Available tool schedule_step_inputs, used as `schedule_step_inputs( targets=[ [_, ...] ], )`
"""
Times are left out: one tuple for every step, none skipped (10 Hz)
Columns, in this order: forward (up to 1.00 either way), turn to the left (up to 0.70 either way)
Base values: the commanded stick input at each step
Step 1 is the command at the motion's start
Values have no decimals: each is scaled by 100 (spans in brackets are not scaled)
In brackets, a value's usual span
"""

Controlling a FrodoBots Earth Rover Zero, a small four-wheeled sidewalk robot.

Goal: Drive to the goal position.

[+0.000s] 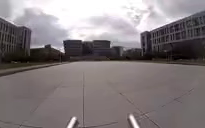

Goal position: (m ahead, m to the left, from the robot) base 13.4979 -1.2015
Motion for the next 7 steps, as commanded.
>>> schedule_step_inputs(
  targets=[
    [70, 1],
    [70, 1],
    [70, 1],
    [70, 1],
    [70, 1],
    [70, 1],
    [70, 1]
  ],
)
